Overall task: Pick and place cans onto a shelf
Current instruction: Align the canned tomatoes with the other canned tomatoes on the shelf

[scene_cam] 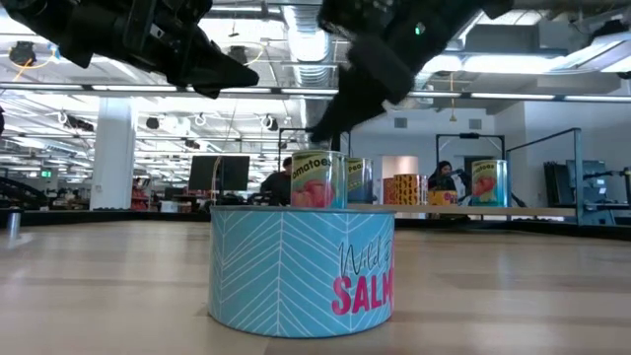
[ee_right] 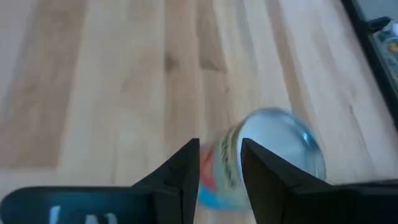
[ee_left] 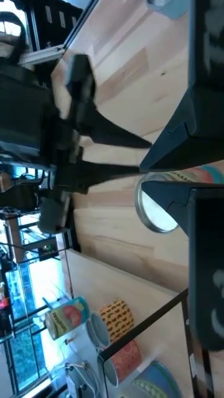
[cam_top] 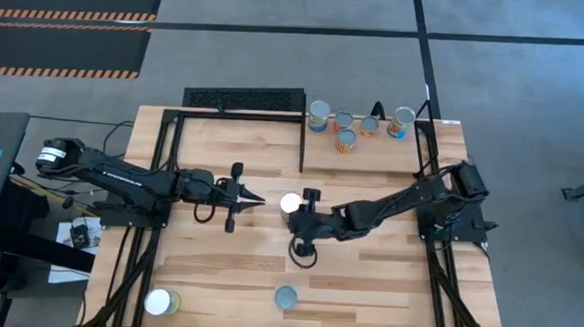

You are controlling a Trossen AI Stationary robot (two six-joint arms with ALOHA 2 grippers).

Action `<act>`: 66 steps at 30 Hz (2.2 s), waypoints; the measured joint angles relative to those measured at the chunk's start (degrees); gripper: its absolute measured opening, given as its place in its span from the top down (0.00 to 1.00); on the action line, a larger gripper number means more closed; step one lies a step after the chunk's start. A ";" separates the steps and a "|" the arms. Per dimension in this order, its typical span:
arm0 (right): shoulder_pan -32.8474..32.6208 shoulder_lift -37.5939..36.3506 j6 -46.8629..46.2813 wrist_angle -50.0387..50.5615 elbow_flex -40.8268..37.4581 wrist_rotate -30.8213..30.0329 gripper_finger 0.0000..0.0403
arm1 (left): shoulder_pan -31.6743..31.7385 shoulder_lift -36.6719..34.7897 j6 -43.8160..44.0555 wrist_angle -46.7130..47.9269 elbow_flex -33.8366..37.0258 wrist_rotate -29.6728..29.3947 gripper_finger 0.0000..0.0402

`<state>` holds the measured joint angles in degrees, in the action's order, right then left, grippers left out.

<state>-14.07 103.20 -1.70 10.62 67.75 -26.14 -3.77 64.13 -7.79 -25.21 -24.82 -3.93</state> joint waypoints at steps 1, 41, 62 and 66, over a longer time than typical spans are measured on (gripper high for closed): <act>0.16 0.79 0.10 0.72 0.50 -0.67 0.65 | 0.00 -0.04 0.04 0.01 -0.02 -0.04 0.94; -0.22 -20.79 -12.19 17.41 -10.42 -5.27 0.99 | 0.00 -0.01 0.78 1.94 -0.04 -0.15 0.94; -1.95 -40.75 -18.04 37.04 -13.69 -8.95 0.99 | 0.00 -0.01 1.02 1.77 -0.04 -0.14 0.94; -0.91 -42.43 -17.76 39.19 -13.69 -8.95 0.99 | 0.02 -0.01 1.04 1.84 -0.04 -0.15 0.94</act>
<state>-14.98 60.77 -19.46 49.81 54.06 -35.09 -3.75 64.12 -6.74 -23.37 -24.86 -4.08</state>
